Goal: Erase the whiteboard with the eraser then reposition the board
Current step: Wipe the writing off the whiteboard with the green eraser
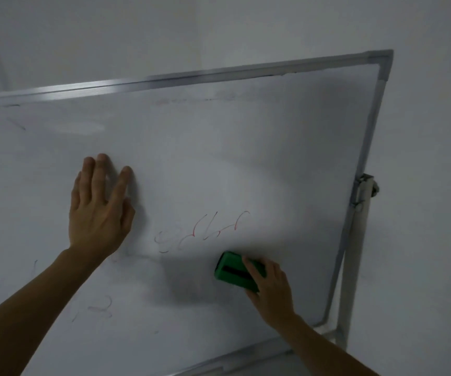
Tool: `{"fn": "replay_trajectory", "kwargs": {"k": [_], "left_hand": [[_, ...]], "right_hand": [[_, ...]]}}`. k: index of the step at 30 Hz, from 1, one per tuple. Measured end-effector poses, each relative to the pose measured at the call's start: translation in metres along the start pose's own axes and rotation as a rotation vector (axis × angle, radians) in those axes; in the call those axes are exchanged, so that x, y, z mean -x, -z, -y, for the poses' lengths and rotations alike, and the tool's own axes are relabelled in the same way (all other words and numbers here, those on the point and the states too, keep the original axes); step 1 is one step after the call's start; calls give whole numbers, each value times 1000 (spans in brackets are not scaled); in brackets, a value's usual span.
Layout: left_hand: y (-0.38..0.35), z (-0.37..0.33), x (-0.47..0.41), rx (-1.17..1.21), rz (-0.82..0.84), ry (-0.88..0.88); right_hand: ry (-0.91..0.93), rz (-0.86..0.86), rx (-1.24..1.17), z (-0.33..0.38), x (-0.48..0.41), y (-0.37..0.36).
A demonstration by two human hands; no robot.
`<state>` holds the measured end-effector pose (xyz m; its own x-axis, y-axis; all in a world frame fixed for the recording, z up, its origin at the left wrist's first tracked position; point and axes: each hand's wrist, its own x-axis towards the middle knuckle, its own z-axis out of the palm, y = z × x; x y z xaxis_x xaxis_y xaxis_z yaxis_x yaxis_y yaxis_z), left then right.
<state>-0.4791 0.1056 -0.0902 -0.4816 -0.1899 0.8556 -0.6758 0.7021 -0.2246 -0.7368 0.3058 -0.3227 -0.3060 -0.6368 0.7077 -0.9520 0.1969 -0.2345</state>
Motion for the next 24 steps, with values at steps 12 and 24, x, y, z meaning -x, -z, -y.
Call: {"fn": "replay_trajectory", "kwargs": {"k": [12,24], "left_hand": [[-21,12,-2,55,-156,-145],[-19,18,0,100,-140,-189]], "right_hand": [[-456,-175,-163,75,-17,-15],[-704,-405,-312,64,-68,16]]}}
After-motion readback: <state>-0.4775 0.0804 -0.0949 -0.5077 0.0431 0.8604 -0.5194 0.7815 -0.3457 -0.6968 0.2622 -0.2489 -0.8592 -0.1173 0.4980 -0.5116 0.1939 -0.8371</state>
